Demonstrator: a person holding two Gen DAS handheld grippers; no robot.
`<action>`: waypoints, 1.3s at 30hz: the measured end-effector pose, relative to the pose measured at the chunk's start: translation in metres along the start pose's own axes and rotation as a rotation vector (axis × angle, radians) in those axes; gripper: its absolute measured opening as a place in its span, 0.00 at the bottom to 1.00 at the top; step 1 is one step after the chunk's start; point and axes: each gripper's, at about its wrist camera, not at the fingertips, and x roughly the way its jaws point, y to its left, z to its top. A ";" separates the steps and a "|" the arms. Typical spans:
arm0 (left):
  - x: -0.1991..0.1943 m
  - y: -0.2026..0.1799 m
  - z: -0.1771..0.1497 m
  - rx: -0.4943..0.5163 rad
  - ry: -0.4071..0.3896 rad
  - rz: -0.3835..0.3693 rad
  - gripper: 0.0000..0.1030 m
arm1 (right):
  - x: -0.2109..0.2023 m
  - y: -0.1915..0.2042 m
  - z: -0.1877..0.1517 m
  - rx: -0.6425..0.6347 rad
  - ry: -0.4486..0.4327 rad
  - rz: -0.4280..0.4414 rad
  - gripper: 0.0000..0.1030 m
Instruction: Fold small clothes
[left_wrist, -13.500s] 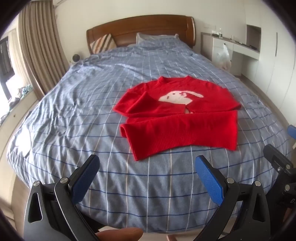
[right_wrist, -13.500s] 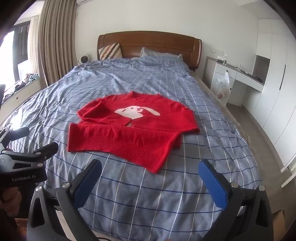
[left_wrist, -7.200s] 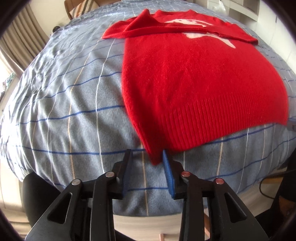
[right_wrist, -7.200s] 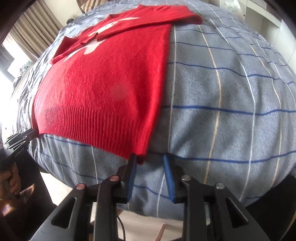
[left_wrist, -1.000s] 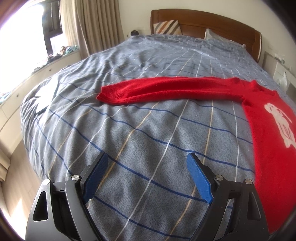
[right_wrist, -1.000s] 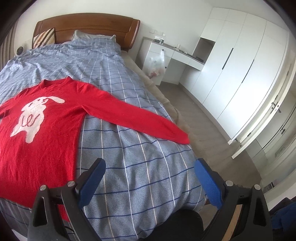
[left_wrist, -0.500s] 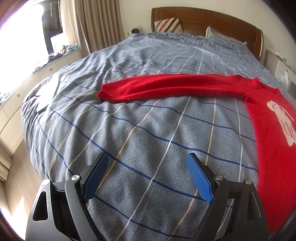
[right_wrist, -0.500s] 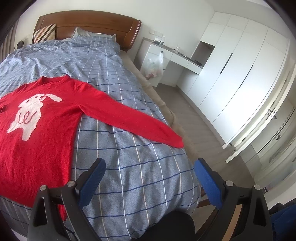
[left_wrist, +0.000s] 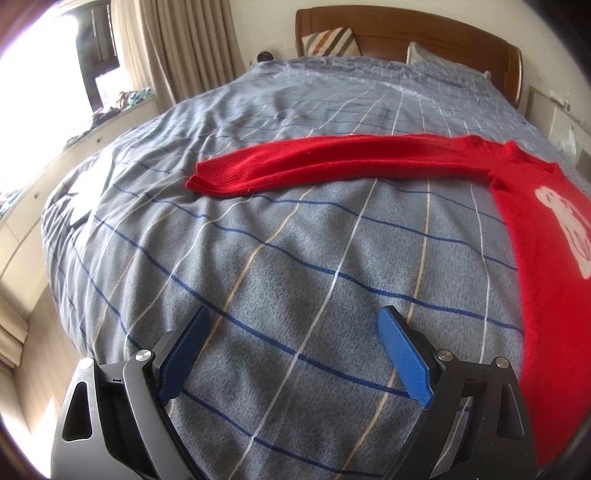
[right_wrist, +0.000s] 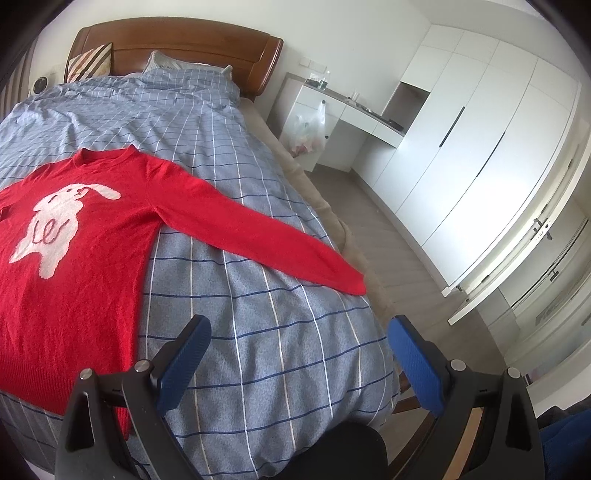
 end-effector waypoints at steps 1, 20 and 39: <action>0.001 -0.001 0.000 0.001 0.005 0.000 0.91 | 0.000 0.000 0.000 0.000 0.001 0.000 0.93; 0.010 -0.005 -0.008 0.014 0.009 0.021 1.00 | 0.031 0.002 -0.022 0.158 0.005 0.398 0.93; -0.013 0.000 0.020 -0.070 -0.070 -0.110 0.99 | 0.151 -0.116 -0.007 0.612 0.037 0.595 0.93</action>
